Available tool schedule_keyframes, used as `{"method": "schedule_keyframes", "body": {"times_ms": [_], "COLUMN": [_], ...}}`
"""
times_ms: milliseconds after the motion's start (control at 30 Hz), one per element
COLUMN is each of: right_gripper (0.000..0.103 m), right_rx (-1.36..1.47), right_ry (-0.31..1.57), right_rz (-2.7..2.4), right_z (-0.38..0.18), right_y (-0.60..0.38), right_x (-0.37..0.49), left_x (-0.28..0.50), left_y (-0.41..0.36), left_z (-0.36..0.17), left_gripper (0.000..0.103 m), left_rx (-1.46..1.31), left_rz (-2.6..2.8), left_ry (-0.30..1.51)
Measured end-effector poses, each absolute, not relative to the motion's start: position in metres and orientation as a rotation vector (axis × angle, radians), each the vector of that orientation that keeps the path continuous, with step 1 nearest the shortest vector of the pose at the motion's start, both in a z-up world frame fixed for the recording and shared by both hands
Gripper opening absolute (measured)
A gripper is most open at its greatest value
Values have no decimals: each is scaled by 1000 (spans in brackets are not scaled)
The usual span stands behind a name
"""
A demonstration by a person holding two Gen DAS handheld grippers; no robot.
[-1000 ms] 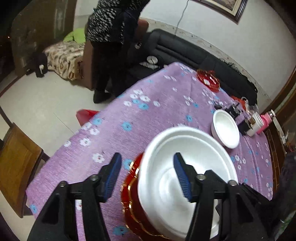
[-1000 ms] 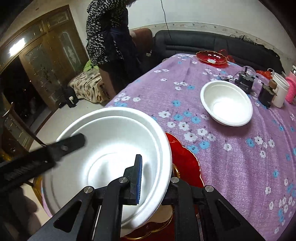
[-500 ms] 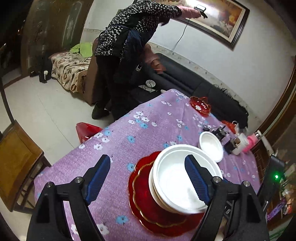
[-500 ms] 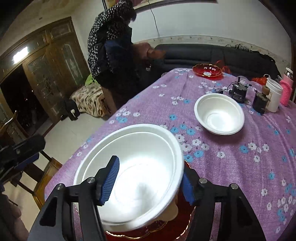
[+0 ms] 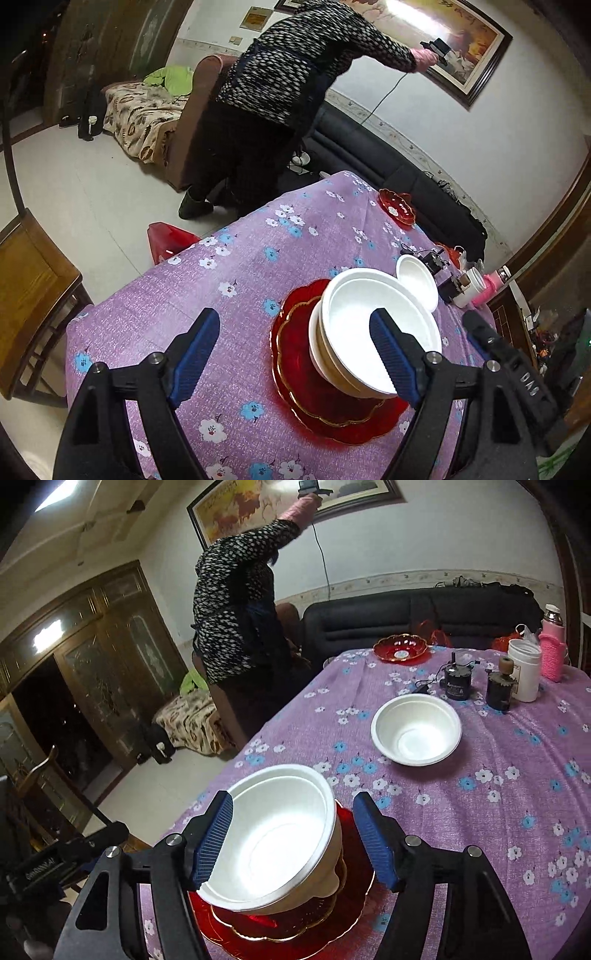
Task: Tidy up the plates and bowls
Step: 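Open both grippers and release the white bowl on the stack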
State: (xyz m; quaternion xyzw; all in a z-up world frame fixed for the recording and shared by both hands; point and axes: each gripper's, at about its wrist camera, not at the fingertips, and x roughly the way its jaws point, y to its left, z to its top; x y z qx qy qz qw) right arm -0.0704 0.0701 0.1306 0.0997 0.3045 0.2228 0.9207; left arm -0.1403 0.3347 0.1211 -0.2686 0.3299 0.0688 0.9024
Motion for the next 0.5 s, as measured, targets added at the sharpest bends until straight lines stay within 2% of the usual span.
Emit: {"method": "schedule_keyframes", "body": {"times_ms": [233, 500], "right_gripper": [77, 77], "right_rx": [256, 396], "right_ry": [581, 641], "right_rz": [364, 170], "right_z": [137, 120], "right_y": [18, -79], "right_x": [-69, -44], "left_x": [-141, -126], "left_y": [310, 265], "left_z": [132, 144], "left_gripper": [84, 87], "left_rx": [-476, -362], "left_rz": [109, 33], "left_ry": [661, 663]}}
